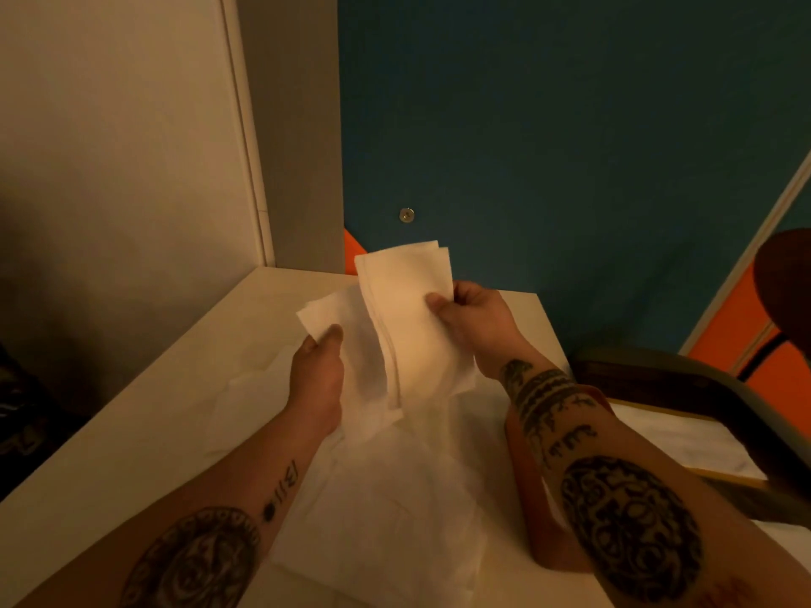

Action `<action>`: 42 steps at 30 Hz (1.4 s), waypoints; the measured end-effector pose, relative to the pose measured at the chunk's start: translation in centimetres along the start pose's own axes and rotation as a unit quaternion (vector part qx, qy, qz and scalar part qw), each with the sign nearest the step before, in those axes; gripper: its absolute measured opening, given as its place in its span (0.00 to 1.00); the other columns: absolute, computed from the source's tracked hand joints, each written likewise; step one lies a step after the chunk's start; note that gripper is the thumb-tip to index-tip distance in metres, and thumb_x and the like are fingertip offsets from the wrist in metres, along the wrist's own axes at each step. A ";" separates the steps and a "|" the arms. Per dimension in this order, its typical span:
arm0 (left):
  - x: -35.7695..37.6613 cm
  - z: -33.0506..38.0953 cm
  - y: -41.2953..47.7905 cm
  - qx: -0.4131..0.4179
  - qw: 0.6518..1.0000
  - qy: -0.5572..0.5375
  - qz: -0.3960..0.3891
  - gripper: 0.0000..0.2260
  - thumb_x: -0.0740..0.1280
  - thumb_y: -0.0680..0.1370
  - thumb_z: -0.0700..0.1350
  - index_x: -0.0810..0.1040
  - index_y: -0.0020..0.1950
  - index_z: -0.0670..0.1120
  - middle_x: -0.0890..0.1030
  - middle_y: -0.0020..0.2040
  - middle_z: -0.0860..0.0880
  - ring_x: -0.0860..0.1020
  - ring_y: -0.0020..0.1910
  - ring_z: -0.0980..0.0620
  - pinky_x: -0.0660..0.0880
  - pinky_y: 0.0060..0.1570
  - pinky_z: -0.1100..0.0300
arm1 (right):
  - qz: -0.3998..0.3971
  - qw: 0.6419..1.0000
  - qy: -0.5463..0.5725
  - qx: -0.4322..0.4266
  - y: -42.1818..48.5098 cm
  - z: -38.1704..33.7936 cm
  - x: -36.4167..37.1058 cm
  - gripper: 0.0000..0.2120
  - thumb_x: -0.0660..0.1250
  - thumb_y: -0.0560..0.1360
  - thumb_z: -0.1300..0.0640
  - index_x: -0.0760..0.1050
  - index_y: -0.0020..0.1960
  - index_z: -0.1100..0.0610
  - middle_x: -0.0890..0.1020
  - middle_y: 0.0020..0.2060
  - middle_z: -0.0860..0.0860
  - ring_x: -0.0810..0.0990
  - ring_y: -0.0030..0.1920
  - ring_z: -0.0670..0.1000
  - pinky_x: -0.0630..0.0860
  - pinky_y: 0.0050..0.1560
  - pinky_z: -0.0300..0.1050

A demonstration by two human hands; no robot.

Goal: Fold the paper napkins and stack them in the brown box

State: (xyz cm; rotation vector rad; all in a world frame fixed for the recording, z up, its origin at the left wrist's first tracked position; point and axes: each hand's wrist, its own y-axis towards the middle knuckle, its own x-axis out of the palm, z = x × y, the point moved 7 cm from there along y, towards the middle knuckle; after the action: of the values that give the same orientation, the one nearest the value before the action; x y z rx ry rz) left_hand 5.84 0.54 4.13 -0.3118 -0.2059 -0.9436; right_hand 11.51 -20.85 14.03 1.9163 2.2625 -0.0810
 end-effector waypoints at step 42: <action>-11.3 -4.9 -0.3 0.027 0.960 0.199 -0.194 0.23 0.75 0.64 0.40 0.79 0.57 0.54 0.84 0.53 0.49 0.82 0.52 0.47 0.80 0.51 0.50 | 0.070 0.990 0.012 0.126 -11.5 14.3 7.5 0.26 0.84 0.60 0.52 0.81 0.56 0.46 0.85 0.50 0.50 0.84 0.51 0.53 0.84 0.50 0.54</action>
State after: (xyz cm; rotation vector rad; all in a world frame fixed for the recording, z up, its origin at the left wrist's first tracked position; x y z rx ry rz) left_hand -0.66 7.26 -3.83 -0.0235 0.0818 -1.3655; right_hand 0.46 -17.68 -2.12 2.2042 2.2159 -0.3420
